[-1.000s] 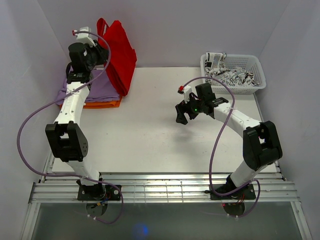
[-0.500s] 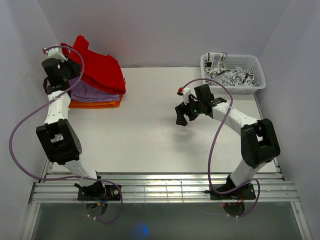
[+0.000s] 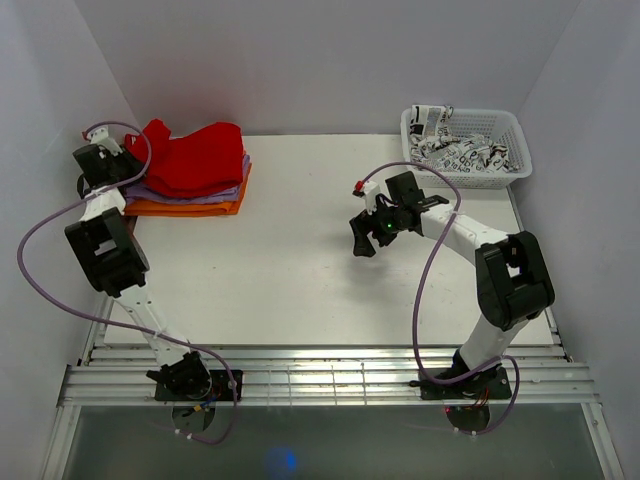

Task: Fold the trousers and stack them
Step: Neatly place the folded trousers to the corner

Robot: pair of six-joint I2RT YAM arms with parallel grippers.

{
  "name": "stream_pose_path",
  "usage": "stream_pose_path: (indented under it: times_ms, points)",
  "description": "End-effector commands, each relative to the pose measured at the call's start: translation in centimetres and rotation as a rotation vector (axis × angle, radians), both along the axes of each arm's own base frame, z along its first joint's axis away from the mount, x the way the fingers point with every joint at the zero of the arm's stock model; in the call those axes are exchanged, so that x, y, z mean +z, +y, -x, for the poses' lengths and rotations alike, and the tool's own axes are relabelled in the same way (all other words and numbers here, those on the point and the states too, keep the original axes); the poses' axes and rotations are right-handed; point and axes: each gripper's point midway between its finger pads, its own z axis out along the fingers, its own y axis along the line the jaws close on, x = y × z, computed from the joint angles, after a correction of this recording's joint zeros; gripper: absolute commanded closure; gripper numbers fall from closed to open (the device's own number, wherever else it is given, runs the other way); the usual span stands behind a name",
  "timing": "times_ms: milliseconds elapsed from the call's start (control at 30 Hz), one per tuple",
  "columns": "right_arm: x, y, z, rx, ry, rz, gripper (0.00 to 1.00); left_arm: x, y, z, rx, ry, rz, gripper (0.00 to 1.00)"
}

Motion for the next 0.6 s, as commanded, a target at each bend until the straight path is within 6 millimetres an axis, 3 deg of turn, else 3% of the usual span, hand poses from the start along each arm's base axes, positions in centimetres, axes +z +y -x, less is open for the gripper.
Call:
stream_pose_path:
  times_ms: [0,300,333,367,400,467,500,567]
  points:
    - [0.9,0.4,-0.6,0.011,-0.015,-0.014,0.10,7.0,2.0,-2.0,-0.032,-0.183,-0.130,1.00]
    - [0.4,0.0,-0.1,0.010,-0.001,-0.004,0.10,6.1,3.8,-4.4,-0.033,-0.176,-0.144,0.97]
    - [0.4,0.0,0.0,0.008,0.003,-0.002,0.10,5.9,4.1,-4.6,-0.023,-0.166,-0.142,0.90]
    - [0.4,-0.1,0.0,0.009,0.000,-0.001,0.10,4.4,4.4,-4.7,-0.017,-0.128,-0.125,0.77]
    - [0.5,-0.1,0.0,0.007,-0.001,-0.001,0.10,5.5,4.8,-5.2,-0.006,-0.145,-0.141,0.71]
    - [0.6,-0.2,0.0,0.007,-0.005,0.001,0.10,5.3,5.6,-5.0,0.030,-0.121,-0.141,0.55]
    - [0.8,-0.2,-0.1,0.004,-0.012,0.006,0.10,5.9,5.8,-5.0,0.044,-0.127,-0.153,0.40]
    - [1.1,-0.4,-0.1,0.004,-0.025,0.011,0.10,7.7,6.8,-4.6,0.097,-0.140,-0.190,0.29]
